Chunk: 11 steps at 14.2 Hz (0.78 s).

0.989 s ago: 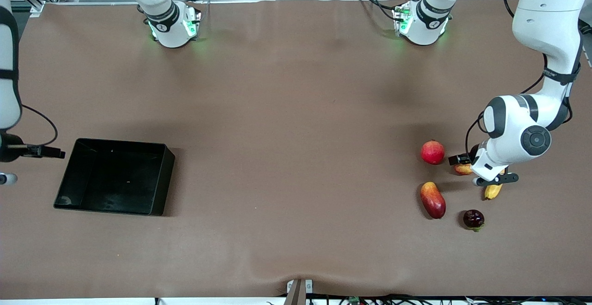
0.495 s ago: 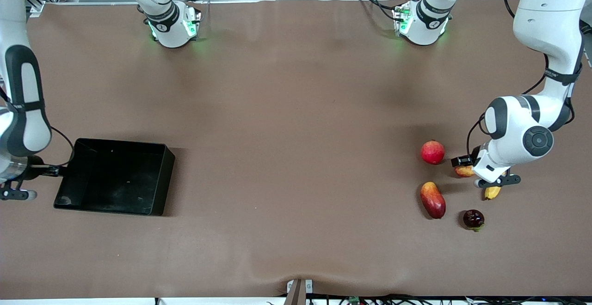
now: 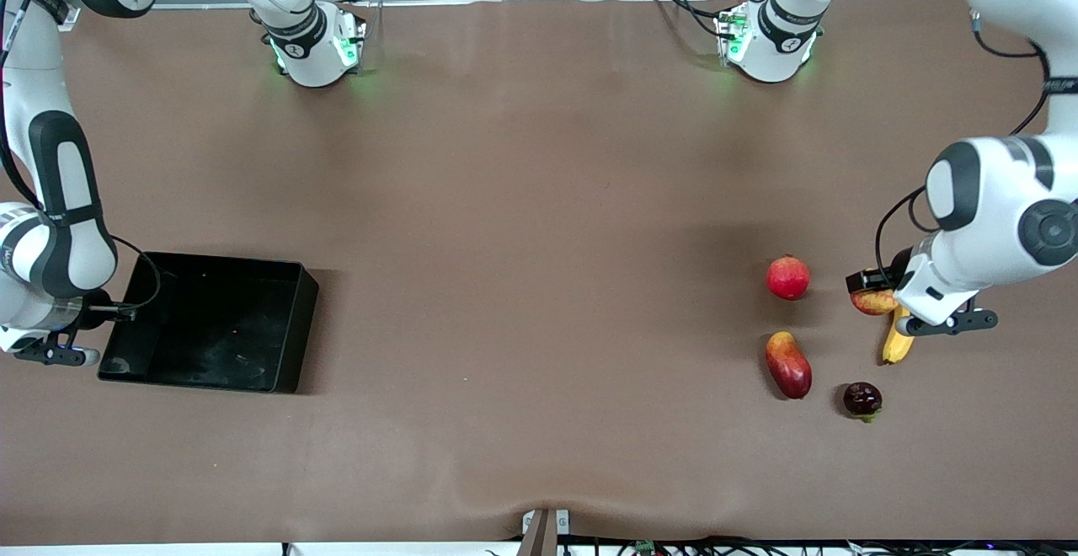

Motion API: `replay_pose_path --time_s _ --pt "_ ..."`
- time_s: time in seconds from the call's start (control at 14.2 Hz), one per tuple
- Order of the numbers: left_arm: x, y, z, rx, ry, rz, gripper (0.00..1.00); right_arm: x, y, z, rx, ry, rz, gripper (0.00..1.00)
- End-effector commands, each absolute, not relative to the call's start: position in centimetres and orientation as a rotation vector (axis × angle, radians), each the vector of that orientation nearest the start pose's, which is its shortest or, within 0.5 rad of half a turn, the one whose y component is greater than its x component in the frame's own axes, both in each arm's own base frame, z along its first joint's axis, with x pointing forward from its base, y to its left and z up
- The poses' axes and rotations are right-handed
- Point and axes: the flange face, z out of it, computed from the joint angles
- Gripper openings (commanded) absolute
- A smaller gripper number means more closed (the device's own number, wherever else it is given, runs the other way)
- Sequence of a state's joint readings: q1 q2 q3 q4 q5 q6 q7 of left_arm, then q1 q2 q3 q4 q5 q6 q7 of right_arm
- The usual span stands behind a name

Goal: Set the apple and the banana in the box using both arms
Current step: 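Grasp the red-yellow apple with the left gripper while the right gripper grips the tray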

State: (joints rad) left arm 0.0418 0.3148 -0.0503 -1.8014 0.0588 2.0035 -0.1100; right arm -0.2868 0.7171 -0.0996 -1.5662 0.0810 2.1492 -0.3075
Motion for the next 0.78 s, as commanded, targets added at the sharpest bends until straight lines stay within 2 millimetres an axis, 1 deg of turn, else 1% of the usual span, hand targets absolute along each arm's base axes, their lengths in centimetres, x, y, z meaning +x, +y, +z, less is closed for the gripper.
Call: replay_pose_path --time_s 0.0,0.07,0.21,0.28,0.35,0.42,0.49,0.57,0.64,0.71 --pt "62.5 -2.7 39.9 -3.087 -0.119 0.199 0.00 64.1 -24.7 21.5 -3.069 0.106 0.178 0.00" --pt "62.5 -3.9 41.0 -3.087 -0.147 0.207 0.00 64.1 -24.7 21.6 -3.070 0.104 0.176 0.00" --pt "61.8 -6.7 42.8 -3.084 -0.207 0.207 0.00 64.2 -24.6 21.9 -3.070 0.099 0.173 0.00" --pt "61.5 -7.9 43.6 -3.083 -0.235 0.196 0.00 64.3 -24.6 22.3 -3.072 0.096 0.166 0.00" --pt "61.1 -9.1 44.8 -3.086 -0.257 0.166 0.00 64.5 -24.3 22.8 -3.074 0.086 0.158 0.00" --pt "60.8 -9.4 46.1 -3.086 -0.282 0.137 0.00 64.8 -23.9 23.6 -3.077 0.077 0.142 0.00" --pt "61.0 -9.5 46.9 -3.092 -0.291 0.120 0.00 65.0 -23.9 25.0 -3.083 0.072 0.112 0.00" --pt "61.0 -9.7 47.1 -3.093 -0.290 0.130 0.00 65.3 -23.2 26.5 -3.085 0.055 0.095 0.00" --pt "61.0 -10.0 47.4 -3.096 -0.290 0.126 0.00 65.5 -21.7 28.1 -3.078 0.020 0.114 0.00" --pt "61.2 -10.2 47.8 -3.097 -0.305 0.117 0.00 65.7 -20.0 30.2 -3.070 -0.017 0.134 0.00"
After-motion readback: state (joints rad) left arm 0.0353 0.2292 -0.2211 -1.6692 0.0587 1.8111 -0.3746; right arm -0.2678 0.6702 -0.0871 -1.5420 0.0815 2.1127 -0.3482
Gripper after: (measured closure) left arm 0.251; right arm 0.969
